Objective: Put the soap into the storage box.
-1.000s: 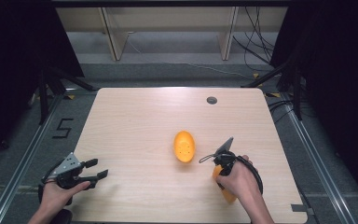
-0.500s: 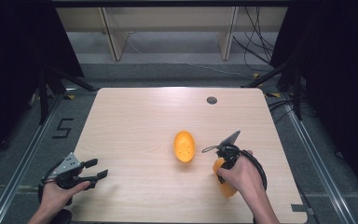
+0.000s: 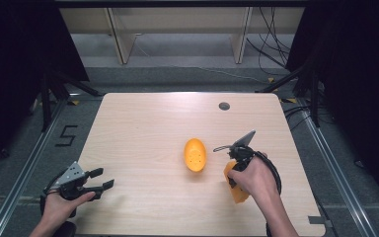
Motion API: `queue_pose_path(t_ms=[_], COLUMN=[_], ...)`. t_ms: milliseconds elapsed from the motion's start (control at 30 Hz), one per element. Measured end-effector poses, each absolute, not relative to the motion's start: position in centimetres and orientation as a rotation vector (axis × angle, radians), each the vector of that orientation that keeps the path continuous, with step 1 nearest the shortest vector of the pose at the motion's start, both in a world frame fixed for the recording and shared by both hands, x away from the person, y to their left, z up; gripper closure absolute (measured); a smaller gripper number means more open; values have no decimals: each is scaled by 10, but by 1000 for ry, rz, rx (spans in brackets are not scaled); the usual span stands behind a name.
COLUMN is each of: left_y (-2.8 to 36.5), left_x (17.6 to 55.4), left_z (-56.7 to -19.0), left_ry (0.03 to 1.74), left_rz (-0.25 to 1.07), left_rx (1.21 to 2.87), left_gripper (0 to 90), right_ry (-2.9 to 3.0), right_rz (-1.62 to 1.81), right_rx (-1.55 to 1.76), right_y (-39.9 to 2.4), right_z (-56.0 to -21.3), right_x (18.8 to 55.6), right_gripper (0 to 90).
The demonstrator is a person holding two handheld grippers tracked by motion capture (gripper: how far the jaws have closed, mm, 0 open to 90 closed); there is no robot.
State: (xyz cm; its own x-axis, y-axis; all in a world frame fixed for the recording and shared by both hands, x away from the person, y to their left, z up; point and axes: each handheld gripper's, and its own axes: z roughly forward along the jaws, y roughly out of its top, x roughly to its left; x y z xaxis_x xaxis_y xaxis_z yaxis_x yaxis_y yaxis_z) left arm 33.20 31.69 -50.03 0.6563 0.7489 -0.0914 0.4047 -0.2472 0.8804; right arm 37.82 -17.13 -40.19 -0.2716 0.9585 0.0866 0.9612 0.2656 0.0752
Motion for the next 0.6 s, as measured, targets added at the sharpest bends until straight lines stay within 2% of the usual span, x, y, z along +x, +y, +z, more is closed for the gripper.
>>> queue_pose_path(t_ms=[600], left_y=[318], left_x=[332], left_z=[-500], left_ry=[908], left_rz=[435], left_rx=[1874], left_gripper=[320], right_ry=[-2420], right_rz=[-155], right_rx=[-1954], right_y=[-165], right_z=[-389], right_x=[389], right_gripper=[614])
